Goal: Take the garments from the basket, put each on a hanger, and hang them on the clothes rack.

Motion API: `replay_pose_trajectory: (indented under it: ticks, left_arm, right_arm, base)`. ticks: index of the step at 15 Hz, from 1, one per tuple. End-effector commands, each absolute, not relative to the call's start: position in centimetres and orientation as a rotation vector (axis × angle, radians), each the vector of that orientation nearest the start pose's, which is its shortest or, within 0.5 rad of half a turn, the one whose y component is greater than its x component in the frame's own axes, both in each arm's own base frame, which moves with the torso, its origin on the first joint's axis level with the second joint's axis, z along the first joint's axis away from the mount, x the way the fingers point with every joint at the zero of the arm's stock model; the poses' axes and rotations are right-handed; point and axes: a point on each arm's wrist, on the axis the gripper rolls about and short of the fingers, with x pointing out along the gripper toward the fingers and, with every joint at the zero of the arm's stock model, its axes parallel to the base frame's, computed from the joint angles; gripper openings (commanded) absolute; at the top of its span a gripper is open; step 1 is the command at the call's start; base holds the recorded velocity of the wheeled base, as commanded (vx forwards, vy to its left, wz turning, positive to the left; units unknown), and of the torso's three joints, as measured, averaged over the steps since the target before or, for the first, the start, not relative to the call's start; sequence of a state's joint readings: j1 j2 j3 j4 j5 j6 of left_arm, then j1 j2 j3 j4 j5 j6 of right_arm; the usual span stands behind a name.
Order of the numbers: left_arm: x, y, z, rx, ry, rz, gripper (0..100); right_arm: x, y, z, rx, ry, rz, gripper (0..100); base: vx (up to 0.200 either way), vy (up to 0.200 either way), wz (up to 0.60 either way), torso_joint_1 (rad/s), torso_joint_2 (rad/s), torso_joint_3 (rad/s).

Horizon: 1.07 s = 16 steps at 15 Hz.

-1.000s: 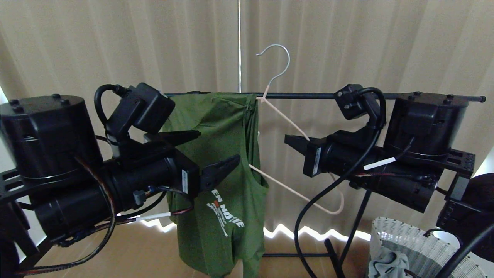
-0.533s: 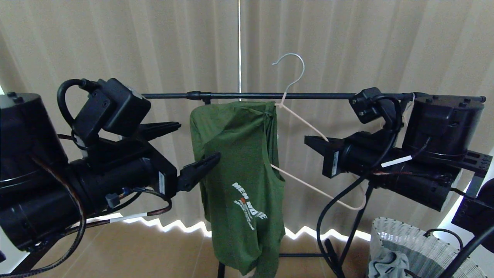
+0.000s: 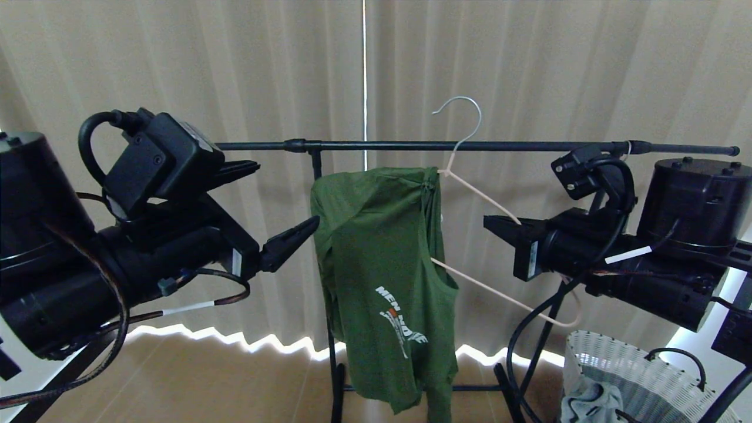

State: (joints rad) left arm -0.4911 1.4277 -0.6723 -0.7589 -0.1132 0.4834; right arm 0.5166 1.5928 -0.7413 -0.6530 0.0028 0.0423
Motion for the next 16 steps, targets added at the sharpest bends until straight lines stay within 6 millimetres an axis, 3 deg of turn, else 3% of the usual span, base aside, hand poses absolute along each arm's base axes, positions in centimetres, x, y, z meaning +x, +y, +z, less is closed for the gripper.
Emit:
replay_pose_trajectory:
  ticks: [1,5,6,12,16]
  left_arm:
    - [22.5,-12.3,21.9,0.518,-0.144,-0.648,100]
    - [23.9,-13.1,20.3,0.711,-0.172,-0.721,100]
    - [25.0,-13.6,20.2,0.752,-0.186,-0.717,100]
    - [27.0,-14.6,20.6,0.751,-0.208,-0.706,100]
    - [27.0,-14.6,21.0,0.751,-0.220,-0.700,100]
  right_arm:
    - [24.4,14.0,19.6,-0.007,0.216,0.564,0]
    - [24.5,14.4,19.5,-0.002,0.223,0.654,0]
    - [24.6,14.5,19.3,-0.001,0.231,0.677,0]
    - [24.1,15.0,19.3,0.000,0.233,0.754,0]
    - [22.9,15.9,19.6,-0.004,0.221,0.806,0]
  base:
    - [0.000,0.000,0.00,0.000,0.00,0.000]
    - [0.000,0.000,0.00,0.000,0.00,0.000]
    - [0.000,0.000,0.00,0.000,0.00,0.000]
    - [0.000,0.000,0.00,0.000,0.00,0.000]
    - [0.000,0.000,0.00,0.000,0.00,0.000]
